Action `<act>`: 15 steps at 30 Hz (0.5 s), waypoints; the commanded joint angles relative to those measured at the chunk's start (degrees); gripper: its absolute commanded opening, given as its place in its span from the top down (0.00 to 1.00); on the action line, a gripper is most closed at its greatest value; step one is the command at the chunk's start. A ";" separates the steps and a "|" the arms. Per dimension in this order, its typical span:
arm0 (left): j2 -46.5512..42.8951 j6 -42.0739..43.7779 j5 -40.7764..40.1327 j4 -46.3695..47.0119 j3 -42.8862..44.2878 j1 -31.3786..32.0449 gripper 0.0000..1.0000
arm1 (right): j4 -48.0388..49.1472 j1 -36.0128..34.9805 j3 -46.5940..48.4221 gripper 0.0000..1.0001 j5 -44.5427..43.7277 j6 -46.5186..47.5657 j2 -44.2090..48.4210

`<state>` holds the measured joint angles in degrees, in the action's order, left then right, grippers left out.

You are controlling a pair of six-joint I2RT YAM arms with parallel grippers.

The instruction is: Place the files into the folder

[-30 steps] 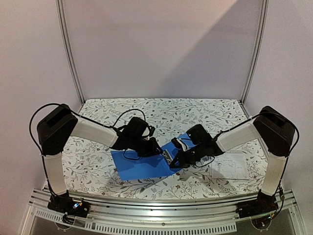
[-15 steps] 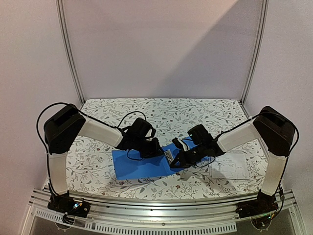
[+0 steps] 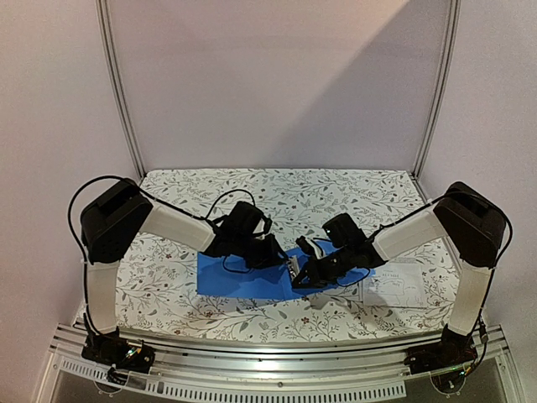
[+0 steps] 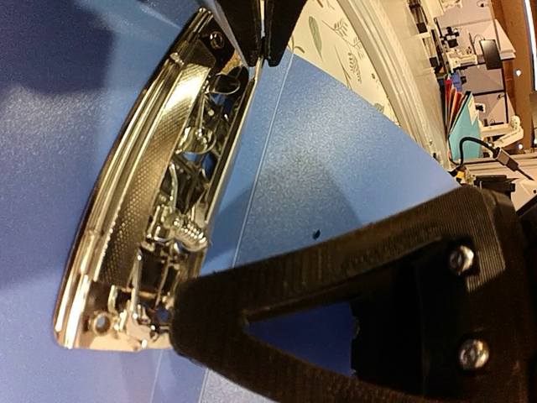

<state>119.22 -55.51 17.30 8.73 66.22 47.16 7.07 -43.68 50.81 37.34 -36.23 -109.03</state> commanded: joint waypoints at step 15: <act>5.25 2.66 -3.23 -10.20 6.71 0.92 0.89 | 1.31 0.85 -0.89 0.98 1.15 -0.96 -1.97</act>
<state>121.91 -52.69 16.69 4.21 71.44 47.90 8.49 -43.35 50.59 38.30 -37.23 -109.80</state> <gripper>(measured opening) 0.130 0.025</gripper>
